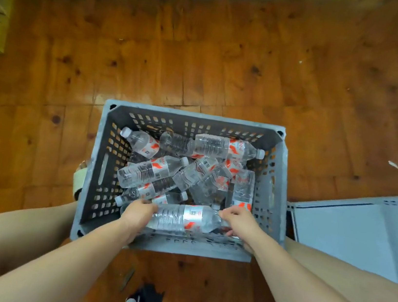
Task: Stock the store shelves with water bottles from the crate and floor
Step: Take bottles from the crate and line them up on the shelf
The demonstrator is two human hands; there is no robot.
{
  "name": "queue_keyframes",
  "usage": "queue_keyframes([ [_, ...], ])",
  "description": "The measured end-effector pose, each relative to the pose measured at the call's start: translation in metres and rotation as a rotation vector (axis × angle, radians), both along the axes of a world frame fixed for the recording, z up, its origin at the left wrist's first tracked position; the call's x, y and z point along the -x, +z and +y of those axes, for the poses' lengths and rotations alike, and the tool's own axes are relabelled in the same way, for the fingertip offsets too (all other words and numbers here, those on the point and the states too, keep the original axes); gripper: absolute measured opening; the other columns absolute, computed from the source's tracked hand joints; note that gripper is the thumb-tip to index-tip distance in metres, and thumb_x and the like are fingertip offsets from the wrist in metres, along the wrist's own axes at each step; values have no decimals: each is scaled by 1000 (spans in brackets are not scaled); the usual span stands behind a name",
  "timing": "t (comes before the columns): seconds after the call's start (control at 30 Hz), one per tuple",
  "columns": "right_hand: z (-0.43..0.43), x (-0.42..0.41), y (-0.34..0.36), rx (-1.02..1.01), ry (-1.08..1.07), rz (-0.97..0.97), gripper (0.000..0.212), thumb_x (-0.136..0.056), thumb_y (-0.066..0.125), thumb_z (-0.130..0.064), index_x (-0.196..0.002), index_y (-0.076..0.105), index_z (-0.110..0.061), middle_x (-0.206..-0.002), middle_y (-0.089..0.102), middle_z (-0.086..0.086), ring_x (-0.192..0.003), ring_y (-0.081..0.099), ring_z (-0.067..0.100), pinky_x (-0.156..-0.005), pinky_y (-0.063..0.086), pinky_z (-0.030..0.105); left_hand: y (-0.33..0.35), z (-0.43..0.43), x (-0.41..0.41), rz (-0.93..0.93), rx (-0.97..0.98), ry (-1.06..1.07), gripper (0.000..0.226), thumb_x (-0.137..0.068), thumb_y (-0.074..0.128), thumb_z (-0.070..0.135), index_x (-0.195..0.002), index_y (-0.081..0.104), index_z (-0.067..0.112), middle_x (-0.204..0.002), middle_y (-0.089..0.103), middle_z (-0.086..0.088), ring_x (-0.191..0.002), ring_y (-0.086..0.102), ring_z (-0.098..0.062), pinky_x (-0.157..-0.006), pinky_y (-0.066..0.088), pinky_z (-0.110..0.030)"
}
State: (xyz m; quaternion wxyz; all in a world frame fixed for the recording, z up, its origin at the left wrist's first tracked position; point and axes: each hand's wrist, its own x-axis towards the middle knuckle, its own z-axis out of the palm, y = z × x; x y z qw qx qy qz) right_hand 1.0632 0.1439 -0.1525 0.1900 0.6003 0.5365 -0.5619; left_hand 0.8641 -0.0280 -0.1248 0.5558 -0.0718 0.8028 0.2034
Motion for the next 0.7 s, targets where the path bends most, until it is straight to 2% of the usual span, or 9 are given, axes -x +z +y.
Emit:
queue_keyframes([
  [0.1,-9,1,60,-99,-99,89,26,-101,57,-37,-94,58,-13,-110,62,6,-90,68,25,-72,64,45,46,-9,-1,63,-82,1,39,-89,57,9,-127,62,6,-93,61,-7,-71,49,-19,-60,38,-29],
  [0.17,-21,2,101,-215,-57,125,30,-104,47,-43,-97,53,-15,-98,61,8,-78,70,23,-61,64,39,80,-13,-6,108,-135,-34,37,-85,58,4,-122,63,7,-111,65,-11,-80,54,-24,-67,46,-32],
  [0.2,-28,1,120,-269,-50,149,30,-105,44,-44,-100,51,-15,-93,62,11,-69,69,22,-54,61,35,99,-15,-11,134,-155,-89,43,-84,60,3,-127,60,10,-121,63,-11,-88,56,-25,-71,49,-33],
  [0.3,-50,-4,167,-363,-41,212,27,-107,39,-40,-106,49,-15,-90,66,18,-51,62,20,-40,49,25,145,-27,-27,217,-212,-313,73,-81,73,8,-146,44,22,-129,56,-8,-87,59,-20,-72,52,-32],
  [0.4,-63,-15,198,-384,-123,338,16,-106,44,-30,-108,54,-18,-94,67,11,-48,59,22,-39,47,27,170,-48,-44,363,-180,-570,93,-75,85,27,-152,33,36,-151,38,-14,-122,53,-29,-93,49,-33],
  [0.43,-69,-21,204,-380,-162,375,15,-105,45,-26,-110,56,-18,-94,66,11,-46,58,22,-39,46,27,176,-56,-51,453,-153,-643,95,-74,85,34,-152,31,39,-149,36,-15,-128,48,-31,-95,47,-33],
  [0.57,-102,-55,207,-293,-323,374,23,-102,46,-15,-109,65,-5,-78,60,15,-38,49,17,-35,39,23,191,-95,-89,885,-127,-877,83,-76,79,53,-143,30,45,-131,43,-5,-125,46,-29,-106,43,-45],
  [0.63,-116,-74,206,-214,-416,360,25,-101,49,-18,-112,66,-1,-76,59,15,-34,45,14,-35,36,21,196,-112,-102,957,-174,-986,79,-75,74,63,-140,34,42,-130,42,-1,-126,45,-24,-107,42,-45],
  [0.7,-125,-90,217,-161,-450,377,34,-104,52,-31,-111,65,-1,-78,59,15,-36,46,13,-35,37,21,199,-124,-109,867,-240,-1031,84,-73,75,66,-141,38,35,-134,46,2,-127,50,-21,-103,46,-39],
])
